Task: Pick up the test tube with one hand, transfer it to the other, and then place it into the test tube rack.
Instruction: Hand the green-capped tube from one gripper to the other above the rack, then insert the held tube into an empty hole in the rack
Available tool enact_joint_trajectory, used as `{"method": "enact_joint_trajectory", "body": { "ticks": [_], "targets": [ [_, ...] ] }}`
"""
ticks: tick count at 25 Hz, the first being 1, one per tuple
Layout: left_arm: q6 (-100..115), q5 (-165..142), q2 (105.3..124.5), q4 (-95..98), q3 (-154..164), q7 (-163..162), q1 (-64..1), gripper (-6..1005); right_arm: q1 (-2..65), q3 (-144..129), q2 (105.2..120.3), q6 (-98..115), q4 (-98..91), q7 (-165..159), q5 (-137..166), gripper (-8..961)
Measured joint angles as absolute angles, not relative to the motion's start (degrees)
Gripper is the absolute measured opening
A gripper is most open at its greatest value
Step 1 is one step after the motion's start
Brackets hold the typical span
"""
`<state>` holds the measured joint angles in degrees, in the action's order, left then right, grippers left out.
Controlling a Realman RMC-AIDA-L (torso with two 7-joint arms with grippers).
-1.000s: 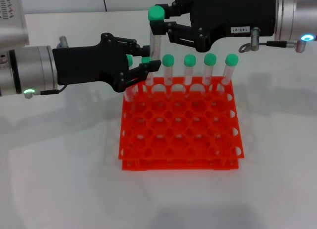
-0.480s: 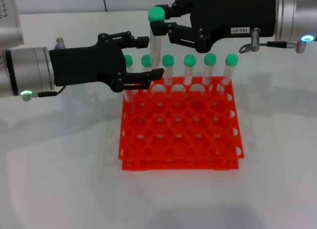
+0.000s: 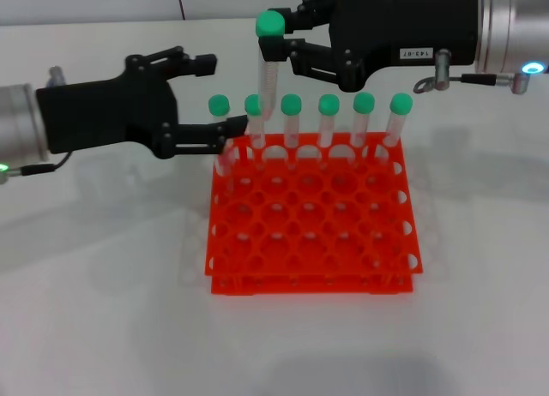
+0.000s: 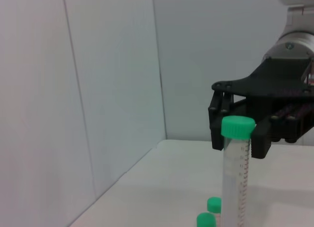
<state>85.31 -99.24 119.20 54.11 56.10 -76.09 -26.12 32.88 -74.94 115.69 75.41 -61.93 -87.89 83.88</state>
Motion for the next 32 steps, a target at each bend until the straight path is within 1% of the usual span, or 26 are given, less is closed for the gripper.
{"method": "enact_joint_trajectory", "body": {
  "ticks": [11, 15, 18, 20, 32],
  "targets": [
    [89.4, -106.1, 118.66, 68.7, 55.8, -90.7, -18.0, 892, 30.9, -77.1, 115.93, 74.9, -61.7, -87.9, 81.6, 258],
    [91.5, -107.7, 117.85, 71.7, 55.6, -93.9, -16.3, 892, 30.7, -78.5, 115.96, 74.0, -61.5, -87.8, 81.4, 258],
    [93.1, -109.9, 117.02, 72.7, 55.2, -96.1, -15.9, 893, 30.7, -80.1, 115.96, 72.7, -61.4, -87.8, 81.1, 258],
    [94.8, -112.6, 116.84, 73.2, 53.9, -97.0, -16.2, 893, 30.7, -80.8, 115.96, 72.2, -61.4, -87.8, 80.9, 258],
    [99.4, -122.5, 116.93, 73.8, 51.9, -98.9, -17.0, 893, 30.8, -83.2, 115.92, 69.9, -60.6, -87.9, 79.5, 258]
  ]
}}
